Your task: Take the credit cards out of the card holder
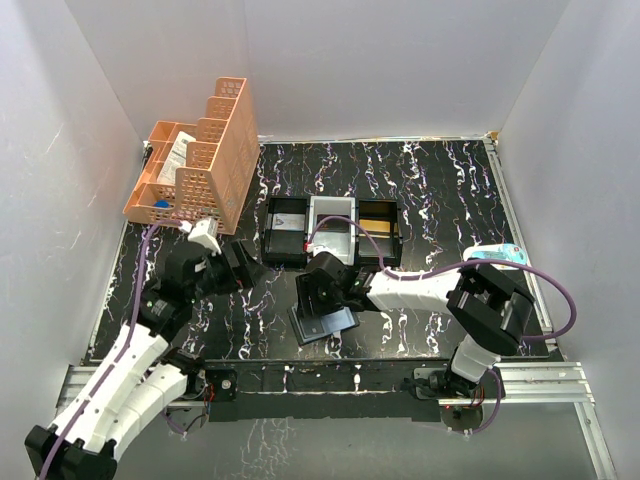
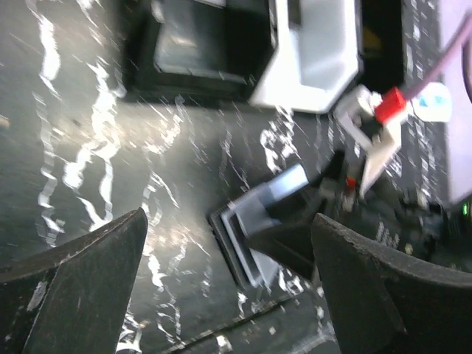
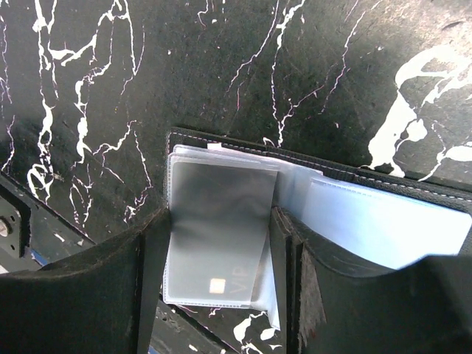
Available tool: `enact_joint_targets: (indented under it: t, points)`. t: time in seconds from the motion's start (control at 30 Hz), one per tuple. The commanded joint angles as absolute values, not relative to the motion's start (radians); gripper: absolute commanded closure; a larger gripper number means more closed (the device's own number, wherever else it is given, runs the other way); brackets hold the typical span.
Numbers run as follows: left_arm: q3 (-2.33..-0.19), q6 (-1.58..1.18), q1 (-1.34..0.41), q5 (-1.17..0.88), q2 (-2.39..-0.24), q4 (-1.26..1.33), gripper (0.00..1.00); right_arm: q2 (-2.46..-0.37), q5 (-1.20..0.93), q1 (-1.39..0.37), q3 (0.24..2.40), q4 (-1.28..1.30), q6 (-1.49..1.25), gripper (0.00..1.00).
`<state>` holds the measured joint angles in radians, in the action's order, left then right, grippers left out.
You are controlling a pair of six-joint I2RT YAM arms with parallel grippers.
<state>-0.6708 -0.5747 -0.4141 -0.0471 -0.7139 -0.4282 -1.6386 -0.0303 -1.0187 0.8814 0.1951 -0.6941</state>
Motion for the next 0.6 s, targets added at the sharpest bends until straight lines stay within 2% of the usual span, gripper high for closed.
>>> enact_joint_targets:
  t: [0.0,0.2,0.4,0.57]
  points:
    - [-0.519,-0.779,-0.425,-0.33,-0.61,-0.292,0.1,-1.628,-0.088,-1.022,0.86,0.145,-0.723,0.49]
    - [-0.411,-0.913,-0.458,-0.352,-0.574,-0.296,0.14,-1.63,-0.086,-1.022,0.851,0.128,-0.742,0.49]
    - [-0.307,-1.0,-0.604,-0.278,-0.551,-0.183,0.31,-1.636,-0.077,-1.021,0.847,0.123,-0.756,0.49]
    - [-0.277,-1.041,-0.768,-0.179,-0.673,-0.075,0.44,-1.637,-0.067,-1.02,0.847,0.126,-0.759,0.49]
